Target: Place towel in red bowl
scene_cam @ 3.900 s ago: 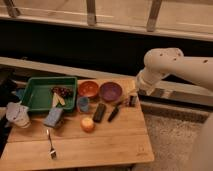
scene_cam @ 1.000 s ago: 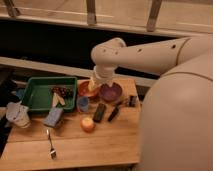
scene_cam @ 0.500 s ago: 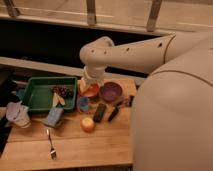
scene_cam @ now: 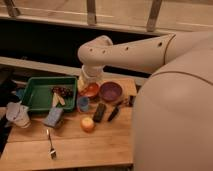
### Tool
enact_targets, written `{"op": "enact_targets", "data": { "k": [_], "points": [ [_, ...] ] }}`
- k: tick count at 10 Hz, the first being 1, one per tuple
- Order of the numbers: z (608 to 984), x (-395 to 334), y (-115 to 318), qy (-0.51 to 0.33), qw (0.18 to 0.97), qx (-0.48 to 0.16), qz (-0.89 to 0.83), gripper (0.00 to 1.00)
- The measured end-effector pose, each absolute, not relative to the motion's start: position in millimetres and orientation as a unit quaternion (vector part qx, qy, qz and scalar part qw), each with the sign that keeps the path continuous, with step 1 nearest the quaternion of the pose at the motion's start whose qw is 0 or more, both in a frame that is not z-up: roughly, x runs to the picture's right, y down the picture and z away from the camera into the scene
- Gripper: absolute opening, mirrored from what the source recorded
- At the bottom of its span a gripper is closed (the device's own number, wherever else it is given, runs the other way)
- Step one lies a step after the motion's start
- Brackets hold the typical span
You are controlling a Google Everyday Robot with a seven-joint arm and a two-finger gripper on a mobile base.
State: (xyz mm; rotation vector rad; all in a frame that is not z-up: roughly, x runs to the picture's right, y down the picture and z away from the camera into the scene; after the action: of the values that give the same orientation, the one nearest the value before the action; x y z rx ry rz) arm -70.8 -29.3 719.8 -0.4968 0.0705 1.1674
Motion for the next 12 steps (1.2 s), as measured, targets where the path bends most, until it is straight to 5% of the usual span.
{"op": "enact_targets", "data": {
  "k": [5, 12],
  "points": [
    [704, -204, -53, -0.064, 0.841, -0.275, 0.461, 0.69],
    [671, -325, -12, -0.142, 0.858, -0.341, 0.357, 0.69]
  ]
}}
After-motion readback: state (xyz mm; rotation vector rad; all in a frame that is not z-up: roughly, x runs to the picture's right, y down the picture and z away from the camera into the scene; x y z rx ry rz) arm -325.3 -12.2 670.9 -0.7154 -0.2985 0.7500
